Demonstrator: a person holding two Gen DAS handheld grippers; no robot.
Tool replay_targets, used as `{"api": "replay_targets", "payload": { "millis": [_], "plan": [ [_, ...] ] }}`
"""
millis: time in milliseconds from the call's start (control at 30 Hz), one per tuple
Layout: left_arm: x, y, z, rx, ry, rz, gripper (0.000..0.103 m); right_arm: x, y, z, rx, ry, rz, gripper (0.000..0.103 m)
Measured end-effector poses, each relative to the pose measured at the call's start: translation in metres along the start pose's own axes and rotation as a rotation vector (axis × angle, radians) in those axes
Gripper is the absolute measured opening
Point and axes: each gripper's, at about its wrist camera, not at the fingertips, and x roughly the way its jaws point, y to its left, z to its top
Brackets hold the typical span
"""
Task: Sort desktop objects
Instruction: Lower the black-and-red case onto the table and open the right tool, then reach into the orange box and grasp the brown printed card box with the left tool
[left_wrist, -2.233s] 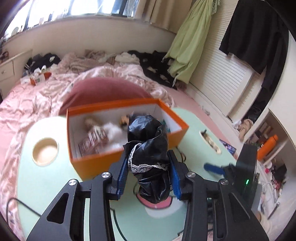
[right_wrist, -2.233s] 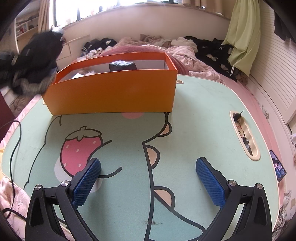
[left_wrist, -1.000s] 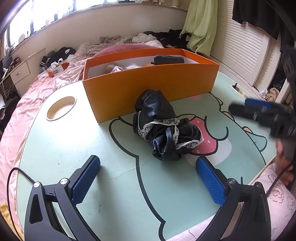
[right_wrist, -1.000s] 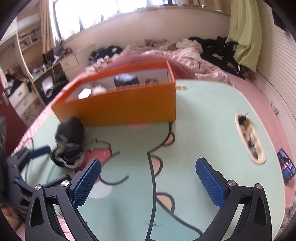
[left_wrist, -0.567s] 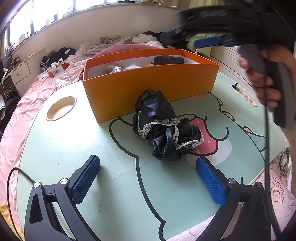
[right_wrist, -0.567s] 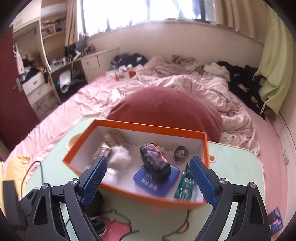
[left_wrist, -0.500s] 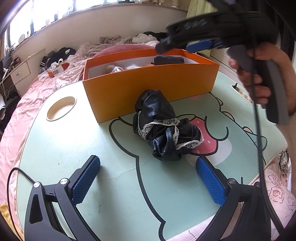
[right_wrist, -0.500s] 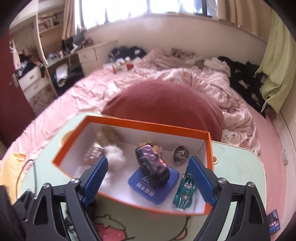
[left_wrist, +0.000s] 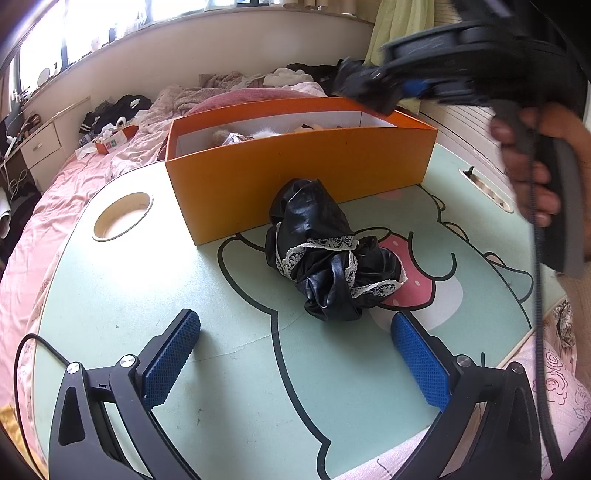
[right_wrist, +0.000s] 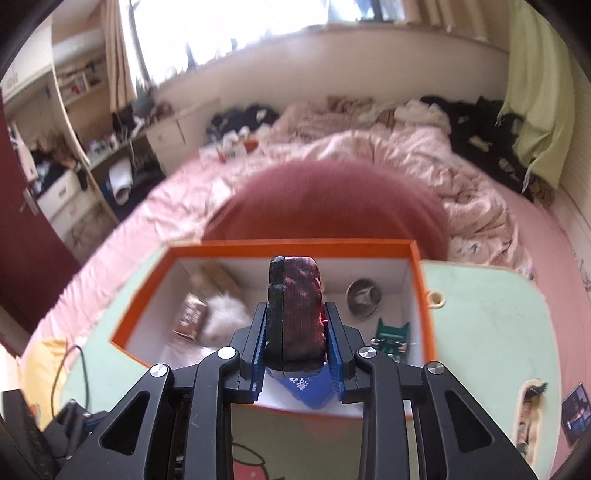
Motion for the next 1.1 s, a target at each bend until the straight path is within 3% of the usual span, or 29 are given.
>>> {"api": "replay_targets", "payload": {
  "millis": [67,200,467,600,633,667,733,900,1100],
  "plan": [
    [0.0,0.0,0.0,0.0,0.0,0.0,0.103,-0.029,0.001,-0.008,-0.008,-0.025,0.015,0.027],
    [0.0,0.001,-0.001,0.0,-0.001,0.0,0.103,-0.056,0.0,-0.038,-0.023,0.026,0.027,0.027],
    [0.0,0.0,-0.001,0.001,-0.001,0.0,0.103,-0.022,0.004,-0.1,-0.033,0.167,-0.016,0.027],
    [0.0,0.001,-0.001,0.001,-0.001,0.0,0.103,-0.018,0.004,-0.102,-0.021,0.14,-0.025,0.028],
    [0.0,0.001,-0.001,0.001,-0.001,0.0,0.103,-0.02,0.003,-0.102,-0.024,0.132,-0.028,0.036],
    [0.0,0.0,-0.001,0.001,-0.001,0.0,0.103,-0.023,0.004,-0.103,-0.028,0.125,-0.036,0.054],
    [0.0,0.0,-0.001,0.001,-0.001,0.0,0.103,-0.031,0.003,-0.107,-0.03,0.108,-0.066,0.081],
    [0.0,0.0,-0.001,0.001,-0.002,0.001,0.103,-0.044,0.007,-0.124,-0.07,0.097,-0.105,0.083],
    [0.0,0.001,-0.002,0.001,-0.002,0.0,0.103,-0.035,0.006,-0.136,-0.086,0.124,-0.156,0.097]
  ]
}}
